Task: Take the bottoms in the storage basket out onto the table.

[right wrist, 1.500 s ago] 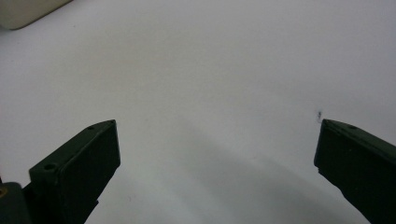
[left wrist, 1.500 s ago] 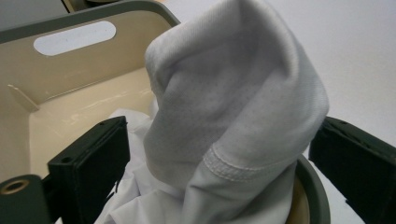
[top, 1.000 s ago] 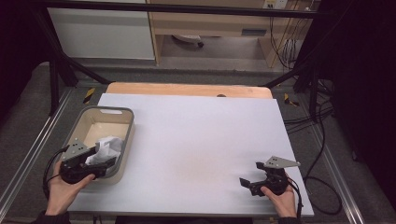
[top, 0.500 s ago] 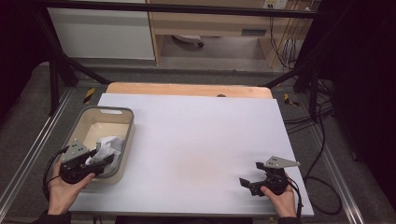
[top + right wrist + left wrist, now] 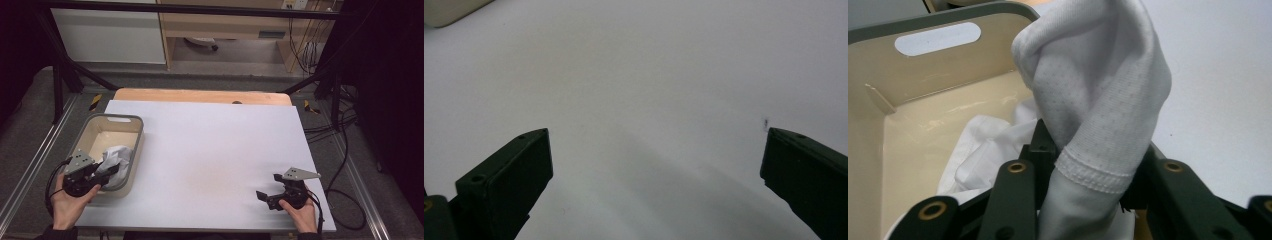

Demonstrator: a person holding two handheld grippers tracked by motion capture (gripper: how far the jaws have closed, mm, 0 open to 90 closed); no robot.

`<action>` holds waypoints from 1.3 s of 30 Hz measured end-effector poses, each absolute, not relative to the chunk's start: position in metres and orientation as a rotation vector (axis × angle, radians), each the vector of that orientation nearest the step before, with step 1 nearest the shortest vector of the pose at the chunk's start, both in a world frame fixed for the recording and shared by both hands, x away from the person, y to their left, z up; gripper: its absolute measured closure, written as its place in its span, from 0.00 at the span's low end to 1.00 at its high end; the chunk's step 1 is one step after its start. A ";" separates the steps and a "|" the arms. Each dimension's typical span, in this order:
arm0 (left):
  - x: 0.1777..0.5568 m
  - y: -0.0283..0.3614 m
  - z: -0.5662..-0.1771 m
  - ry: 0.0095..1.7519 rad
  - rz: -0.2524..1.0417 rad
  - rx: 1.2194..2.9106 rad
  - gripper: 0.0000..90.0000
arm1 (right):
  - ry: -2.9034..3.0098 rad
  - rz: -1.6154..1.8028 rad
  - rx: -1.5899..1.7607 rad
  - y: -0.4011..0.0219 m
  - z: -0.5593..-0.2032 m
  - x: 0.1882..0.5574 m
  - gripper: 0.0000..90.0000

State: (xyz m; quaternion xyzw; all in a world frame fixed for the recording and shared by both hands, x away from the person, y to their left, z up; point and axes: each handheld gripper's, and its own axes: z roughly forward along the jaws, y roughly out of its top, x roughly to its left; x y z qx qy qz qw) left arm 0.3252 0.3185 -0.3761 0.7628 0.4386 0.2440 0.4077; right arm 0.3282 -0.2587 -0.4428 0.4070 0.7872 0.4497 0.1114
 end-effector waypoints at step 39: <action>0.319 0.325 -0.365 1.120 0.660 1.850 0.85 | 2.317 1.313 1.193 -0.259 -0.443 0.328 0.01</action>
